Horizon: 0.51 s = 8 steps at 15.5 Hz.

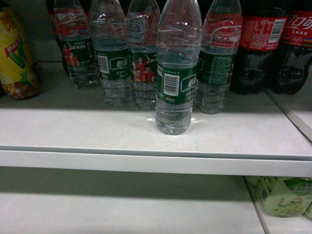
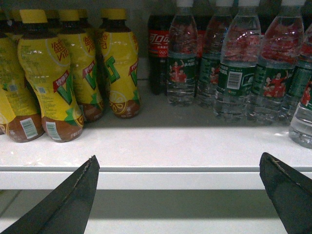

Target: Move water from second to third shelf

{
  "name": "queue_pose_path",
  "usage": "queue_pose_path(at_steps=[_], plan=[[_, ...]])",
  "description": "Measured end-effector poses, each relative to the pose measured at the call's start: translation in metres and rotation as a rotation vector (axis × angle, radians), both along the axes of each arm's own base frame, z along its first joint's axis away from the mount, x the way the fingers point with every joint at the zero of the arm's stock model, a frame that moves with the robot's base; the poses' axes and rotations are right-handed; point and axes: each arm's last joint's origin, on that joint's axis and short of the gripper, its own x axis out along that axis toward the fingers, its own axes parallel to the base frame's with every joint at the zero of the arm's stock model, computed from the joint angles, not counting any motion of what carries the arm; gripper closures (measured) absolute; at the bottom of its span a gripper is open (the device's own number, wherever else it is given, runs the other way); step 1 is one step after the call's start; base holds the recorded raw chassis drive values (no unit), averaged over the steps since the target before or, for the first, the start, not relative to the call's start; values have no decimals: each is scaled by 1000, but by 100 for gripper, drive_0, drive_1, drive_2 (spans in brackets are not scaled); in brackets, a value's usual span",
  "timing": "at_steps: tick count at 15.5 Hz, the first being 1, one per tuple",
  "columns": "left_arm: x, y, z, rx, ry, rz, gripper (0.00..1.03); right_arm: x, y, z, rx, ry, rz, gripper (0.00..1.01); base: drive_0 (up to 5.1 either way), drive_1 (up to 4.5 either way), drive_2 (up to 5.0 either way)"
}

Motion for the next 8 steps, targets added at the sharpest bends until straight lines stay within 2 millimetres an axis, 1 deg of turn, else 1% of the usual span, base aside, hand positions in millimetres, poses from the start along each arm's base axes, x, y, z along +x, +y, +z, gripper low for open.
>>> queue_pose_path(at_steps=[2, 4, 6, 8], plan=[[0, 0, 0, 0, 0, 0, 5, 22, 20, -1, -5, 18, 67, 3, 0, 0, 0], [0, 0, 0, 0, 0, 0, 5, 39, 33, -5, -18, 61, 114, 3, 0, 0, 0], [0, 0, 0, 0, 0, 0, 5, 54, 45, -3, -23, 85, 153, 3, 0, 0, 0], [0, 0, 0, 0, 0, 0, 5, 65, 62, 0, -27, 96, 206, 3, 0, 0, 0]])
